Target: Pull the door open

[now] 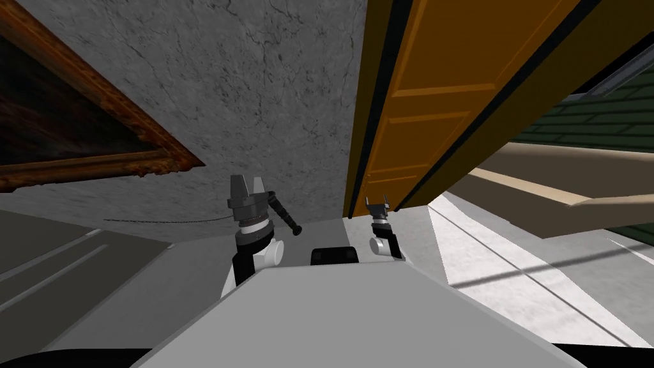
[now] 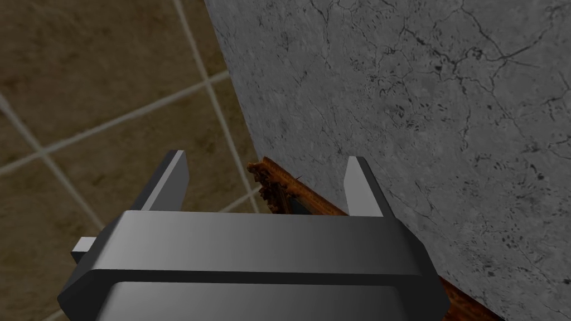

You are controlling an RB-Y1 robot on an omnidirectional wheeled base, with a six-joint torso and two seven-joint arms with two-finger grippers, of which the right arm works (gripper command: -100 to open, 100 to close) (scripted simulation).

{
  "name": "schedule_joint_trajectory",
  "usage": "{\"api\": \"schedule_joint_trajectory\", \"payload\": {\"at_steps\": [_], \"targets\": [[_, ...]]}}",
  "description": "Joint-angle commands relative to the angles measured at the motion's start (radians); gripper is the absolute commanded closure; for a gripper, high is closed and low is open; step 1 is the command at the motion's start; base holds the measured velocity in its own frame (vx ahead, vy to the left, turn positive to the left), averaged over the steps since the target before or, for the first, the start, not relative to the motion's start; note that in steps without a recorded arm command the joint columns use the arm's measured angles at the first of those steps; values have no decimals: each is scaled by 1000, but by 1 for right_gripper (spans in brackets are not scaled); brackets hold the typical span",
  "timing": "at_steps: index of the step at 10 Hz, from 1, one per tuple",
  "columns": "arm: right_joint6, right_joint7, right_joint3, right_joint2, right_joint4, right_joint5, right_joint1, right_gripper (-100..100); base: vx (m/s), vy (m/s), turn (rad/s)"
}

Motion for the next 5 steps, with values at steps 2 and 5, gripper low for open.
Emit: {"api": "schedule_joint_trajectory", "payload": {"at_steps": [2, 5], "targets": [[-11, -48, 8, -6, 63, -22, -22, -100, 25, -84, 94], [-27, -131, 22, -20, 153, -63, -55, -100, 43, -131, 180]]}}
